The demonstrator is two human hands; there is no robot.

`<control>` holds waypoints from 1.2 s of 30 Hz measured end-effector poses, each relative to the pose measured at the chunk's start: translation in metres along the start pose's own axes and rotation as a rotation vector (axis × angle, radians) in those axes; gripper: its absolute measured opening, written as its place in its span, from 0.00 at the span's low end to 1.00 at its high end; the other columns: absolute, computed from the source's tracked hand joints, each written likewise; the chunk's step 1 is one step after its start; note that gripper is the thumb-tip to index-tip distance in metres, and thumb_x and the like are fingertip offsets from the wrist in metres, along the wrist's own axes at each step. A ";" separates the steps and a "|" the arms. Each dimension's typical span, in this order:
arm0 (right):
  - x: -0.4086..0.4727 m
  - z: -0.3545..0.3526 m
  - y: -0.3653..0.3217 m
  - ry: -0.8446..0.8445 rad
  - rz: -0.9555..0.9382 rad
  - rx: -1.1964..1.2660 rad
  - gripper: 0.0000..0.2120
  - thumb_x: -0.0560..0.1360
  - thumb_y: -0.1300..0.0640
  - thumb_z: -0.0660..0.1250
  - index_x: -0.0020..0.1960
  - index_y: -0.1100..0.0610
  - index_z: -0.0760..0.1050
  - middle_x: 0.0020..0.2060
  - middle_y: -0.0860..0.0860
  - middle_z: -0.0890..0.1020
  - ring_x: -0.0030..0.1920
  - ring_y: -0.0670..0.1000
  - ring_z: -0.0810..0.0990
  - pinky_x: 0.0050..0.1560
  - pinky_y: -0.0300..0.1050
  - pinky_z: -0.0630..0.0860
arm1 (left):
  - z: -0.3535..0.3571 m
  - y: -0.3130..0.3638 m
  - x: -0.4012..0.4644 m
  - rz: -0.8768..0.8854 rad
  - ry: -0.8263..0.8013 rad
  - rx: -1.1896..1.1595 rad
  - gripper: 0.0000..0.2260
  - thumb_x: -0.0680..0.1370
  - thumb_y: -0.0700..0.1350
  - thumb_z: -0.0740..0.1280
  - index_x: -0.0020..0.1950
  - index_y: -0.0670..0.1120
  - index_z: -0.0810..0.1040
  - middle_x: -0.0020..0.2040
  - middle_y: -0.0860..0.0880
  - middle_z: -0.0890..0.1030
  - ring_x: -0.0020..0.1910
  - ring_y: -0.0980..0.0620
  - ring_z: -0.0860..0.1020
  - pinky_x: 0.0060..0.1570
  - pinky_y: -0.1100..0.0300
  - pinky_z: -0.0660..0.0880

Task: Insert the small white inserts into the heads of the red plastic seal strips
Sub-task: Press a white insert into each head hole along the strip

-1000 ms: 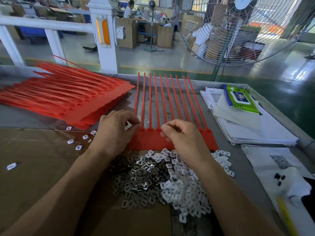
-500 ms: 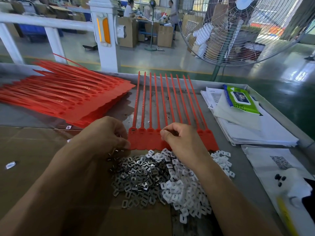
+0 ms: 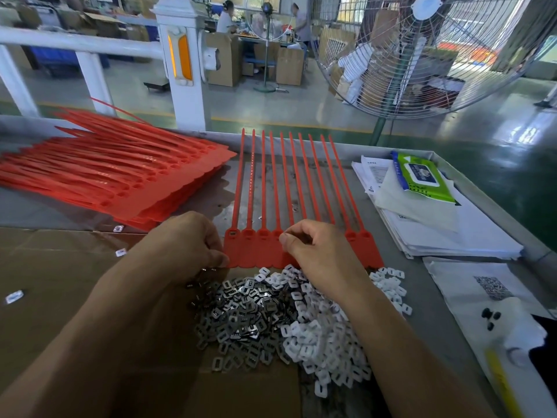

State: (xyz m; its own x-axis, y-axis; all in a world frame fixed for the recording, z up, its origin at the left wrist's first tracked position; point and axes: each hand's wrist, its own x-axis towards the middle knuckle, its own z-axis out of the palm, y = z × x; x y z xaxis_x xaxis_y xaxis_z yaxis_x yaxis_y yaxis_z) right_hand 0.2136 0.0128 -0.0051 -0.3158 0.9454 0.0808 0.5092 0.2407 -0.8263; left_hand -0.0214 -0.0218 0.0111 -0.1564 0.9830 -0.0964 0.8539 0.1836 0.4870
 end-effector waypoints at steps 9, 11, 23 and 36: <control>-0.004 0.000 -0.005 0.027 -0.060 -0.003 0.06 0.82 0.48 0.68 0.52 0.47 0.82 0.43 0.41 0.84 0.46 0.36 0.81 0.39 0.23 0.72 | -0.002 0.002 -0.002 0.039 -0.007 -0.137 0.08 0.71 0.52 0.78 0.35 0.55 0.83 0.31 0.54 0.83 0.27 0.59 0.79 0.33 0.58 0.75; -0.004 0.000 -0.008 0.026 -0.083 0.029 0.06 0.82 0.48 0.68 0.52 0.47 0.83 0.42 0.41 0.84 0.45 0.36 0.81 0.41 0.23 0.71 | 0.000 0.011 -0.007 0.111 0.060 -0.323 0.07 0.73 0.53 0.77 0.37 0.53 0.83 0.30 0.54 0.82 0.26 0.59 0.76 0.31 0.59 0.73; -0.005 -0.005 -0.014 -0.066 0.004 0.425 0.09 0.83 0.50 0.66 0.49 0.50 0.85 0.41 0.49 0.86 0.43 0.45 0.83 0.46 0.40 0.78 | 0.025 0.051 -0.022 0.217 0.030 -0.937 0.11 0.76 0.47 0.73 0.46 0.38 0.82 0.43 0.40 0.85 0.39 0.47 0.80 0.42 0.48 0.77; -0.001 0.000 -0.009 -0.037 0.045 0.436 0.10 0.82 0.52 0.66 0.48 0.54 0.83 0.37 0.47 0.85 0.39 0.44 0.82 0.41 0.36 0.77 | 0.035 0.050 -0.019 0.409 0.241 -0.703 0.06 0.74 0.43 0.76 0.48 0.48 0.82 0.40 0.50 0.82 0.38 0.45 0.77 0.38 0.57 0.74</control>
State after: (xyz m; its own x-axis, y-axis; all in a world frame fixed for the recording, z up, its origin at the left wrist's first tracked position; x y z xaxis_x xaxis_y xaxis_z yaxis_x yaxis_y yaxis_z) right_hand 0.2091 0.0093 0.0024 -0.3339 0.9422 0.0260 0.1405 0.0771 -0.9871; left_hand 0.0413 -0.0313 0.0066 -0.0720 0.9325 0.3540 0.3718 -0.3043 0.8770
